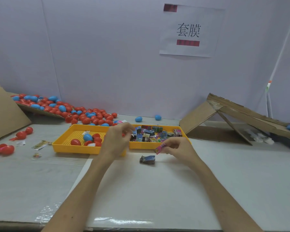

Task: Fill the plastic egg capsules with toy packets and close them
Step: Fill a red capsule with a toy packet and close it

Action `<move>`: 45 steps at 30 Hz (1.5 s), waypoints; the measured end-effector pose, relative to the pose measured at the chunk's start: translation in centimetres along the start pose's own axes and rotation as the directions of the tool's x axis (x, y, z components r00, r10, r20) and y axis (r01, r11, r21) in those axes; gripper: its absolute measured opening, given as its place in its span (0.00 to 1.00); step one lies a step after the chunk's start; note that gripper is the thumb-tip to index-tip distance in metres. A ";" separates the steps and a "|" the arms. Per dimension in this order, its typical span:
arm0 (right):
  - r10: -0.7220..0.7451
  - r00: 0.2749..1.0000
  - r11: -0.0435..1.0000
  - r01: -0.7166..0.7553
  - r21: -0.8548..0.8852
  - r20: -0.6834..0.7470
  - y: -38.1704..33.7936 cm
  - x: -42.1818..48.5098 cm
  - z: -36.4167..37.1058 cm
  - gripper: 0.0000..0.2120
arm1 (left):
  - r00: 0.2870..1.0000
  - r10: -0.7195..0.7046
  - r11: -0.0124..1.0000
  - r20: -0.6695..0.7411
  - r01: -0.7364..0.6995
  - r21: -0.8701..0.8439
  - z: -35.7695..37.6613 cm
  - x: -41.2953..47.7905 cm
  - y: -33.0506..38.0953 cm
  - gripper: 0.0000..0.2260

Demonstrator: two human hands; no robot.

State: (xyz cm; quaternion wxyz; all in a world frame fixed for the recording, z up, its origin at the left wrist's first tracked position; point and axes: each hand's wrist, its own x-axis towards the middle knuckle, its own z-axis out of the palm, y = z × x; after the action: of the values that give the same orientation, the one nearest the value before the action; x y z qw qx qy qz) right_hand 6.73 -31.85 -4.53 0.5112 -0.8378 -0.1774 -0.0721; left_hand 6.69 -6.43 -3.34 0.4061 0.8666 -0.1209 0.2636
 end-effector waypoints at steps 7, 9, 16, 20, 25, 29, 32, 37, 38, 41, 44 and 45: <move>-0.011 1.000 1.000 0.011 0.003 0.006 0.0 0.0 0.4 0.04 | 0.892 -0.448 0.776 -0.056 0.420 0.471 -2.4 0.6 -4.5 0.20; -0.013 1.000 1.000 0.013 -0.012 -0.002 0.0 -0.1 0.4 0.06 | 0.882 -0.466 0.778 -0.070 0.446 0.442 -2.5 0.7 -5.0 0.19; -0.007 1.000 1.000 0.007 -0.003 -0.025 -0.1 -0.1 0.6 0.06 | 0.919 -0.324 0.789 -0.226 0.394 0.472 -2.2 0.7 -4.8 0.12; -0.009 0.999 1.000 0.008 -0.005 -0.040 -0.2 -0.1 0.5 0.04 | 0.955 -0.105 0.975 -0.278 0.154 0.160 -2.3 0.8 -3.1 0.14; -0.003 0.995 0.999 0.008 0.052 -0.095 -0.6 -0.2 0.4 0.04 | 0.945 -0.211 0.663 0.251 0.327 -0.674 -1.6 0.7 -0.3 0.11; 0.046 0.996 0.963 -0.025 0.267 -0.074 -0.6 -0.3 0.3 0.08 | 0.885 -0.147 0.417 0.443 0.461 -0.784 -0.2 0.3 0.6 0.13; 0.053 0.996 0.945 -0.027 0.325 -0.070 -0.5 -0.1 0.2 0.10 | 0.859 -0.167 0.378 0.483 0.508 -0.774 0.8 0.2 0.9 0.13; 0.071 0.994 0.907 -0.028 0.420 -0.086 -0.3 0.2 0.0 0.17 | 0.812 -0.171 0.429 0.559 0.572 -0.699 1.8 -0.7 1.6 0.19; 0.076 0.993 0.895 -0.030 0.445 -0.086 -0.2 0.2 0.0 0.17 | 0.804 -0.167 0.443 0.570 0.578 -0.685 2.0 -0.8 1.6 0.20; 0.095 0.992 0.865 -0.041 0.500 -0.082 -0.2 0.3 0.0 0.18 | 0.777 -0.165 0.492 0.608 0.599 -0.632 2.4 -1.1 1.8 0.22; 0.095 0.991 0.849 -0.034 0.528 -0.089 -0.2 0.3 0.0 0.18 | 0.750 -0.189 0.523 0.634 0.623 -0.581 2.6 -1.0 1.8 0.24; 0.091 0.992 0.844 -0.029 0.535 -0.089 -0.2 0.3 0.0 0.18 | 0.744 -0.195 0.528 0.640 0.629 -0.571 2.6 -1.0 1.8 0.25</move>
State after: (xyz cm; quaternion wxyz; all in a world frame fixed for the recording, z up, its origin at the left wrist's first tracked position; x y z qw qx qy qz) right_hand 6.95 -31.71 -4.26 0.7345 -0.6630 -0.1353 -0.0504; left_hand 6.03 -9.62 -4.09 0.7354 0.6514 -0.1027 -0.1556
